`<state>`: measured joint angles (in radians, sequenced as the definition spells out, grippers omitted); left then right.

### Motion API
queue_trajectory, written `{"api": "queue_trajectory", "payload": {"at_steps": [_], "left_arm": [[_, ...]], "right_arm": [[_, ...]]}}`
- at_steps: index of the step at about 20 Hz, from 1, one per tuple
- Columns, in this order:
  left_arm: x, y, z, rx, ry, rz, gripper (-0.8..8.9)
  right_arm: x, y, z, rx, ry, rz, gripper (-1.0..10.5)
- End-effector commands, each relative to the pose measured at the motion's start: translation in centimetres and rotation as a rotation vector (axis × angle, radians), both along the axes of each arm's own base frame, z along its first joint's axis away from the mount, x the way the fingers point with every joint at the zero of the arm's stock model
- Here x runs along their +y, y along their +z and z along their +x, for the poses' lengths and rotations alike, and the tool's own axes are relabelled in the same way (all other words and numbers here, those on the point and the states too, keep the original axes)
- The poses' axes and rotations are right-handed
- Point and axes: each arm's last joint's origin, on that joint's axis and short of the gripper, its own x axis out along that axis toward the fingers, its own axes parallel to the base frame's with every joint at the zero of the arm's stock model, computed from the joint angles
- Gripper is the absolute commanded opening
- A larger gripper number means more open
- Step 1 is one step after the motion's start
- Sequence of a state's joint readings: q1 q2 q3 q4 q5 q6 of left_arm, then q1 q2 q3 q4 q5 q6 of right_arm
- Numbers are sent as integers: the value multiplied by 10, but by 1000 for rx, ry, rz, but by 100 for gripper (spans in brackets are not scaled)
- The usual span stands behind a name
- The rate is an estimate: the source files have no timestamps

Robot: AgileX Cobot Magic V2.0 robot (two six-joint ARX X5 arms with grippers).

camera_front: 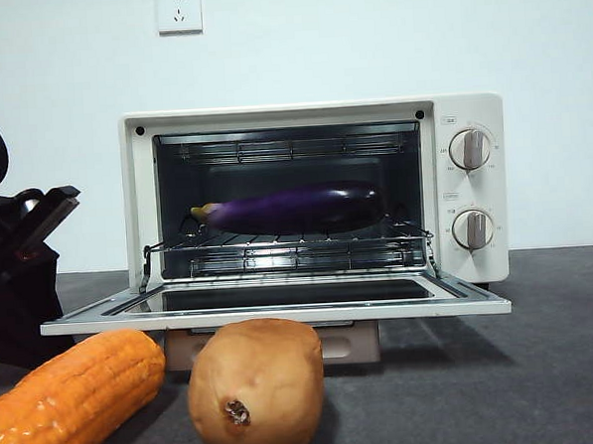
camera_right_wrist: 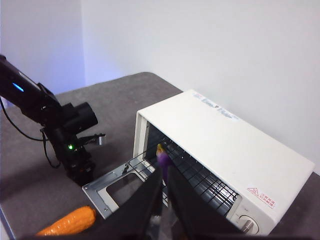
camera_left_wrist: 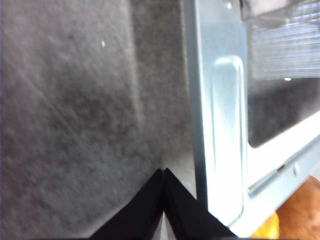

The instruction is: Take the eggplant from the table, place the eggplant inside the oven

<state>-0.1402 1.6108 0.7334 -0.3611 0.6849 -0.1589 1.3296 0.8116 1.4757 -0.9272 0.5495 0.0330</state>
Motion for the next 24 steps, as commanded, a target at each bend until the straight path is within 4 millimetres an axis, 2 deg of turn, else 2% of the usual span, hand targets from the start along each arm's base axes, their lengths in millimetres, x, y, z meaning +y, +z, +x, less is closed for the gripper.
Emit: {"api": "queue_trajectory", "payload": {"at_steps": [1,15,20,24], "left_arm": [[-1,-3,0,13,-53,-77,4],[20,9,15,-82,-38,-356,4],[24,26,32,-141,-1,-419,4],[23,49,52,-218,21,-443,4]], "right_arm": [[-5,6,-3,4,13,41,3],[-11,0,-4,33,8,1,3],[-11,0,-4,38,6,1,3],[-11,-1,-4,40,6,-6,3]]}}
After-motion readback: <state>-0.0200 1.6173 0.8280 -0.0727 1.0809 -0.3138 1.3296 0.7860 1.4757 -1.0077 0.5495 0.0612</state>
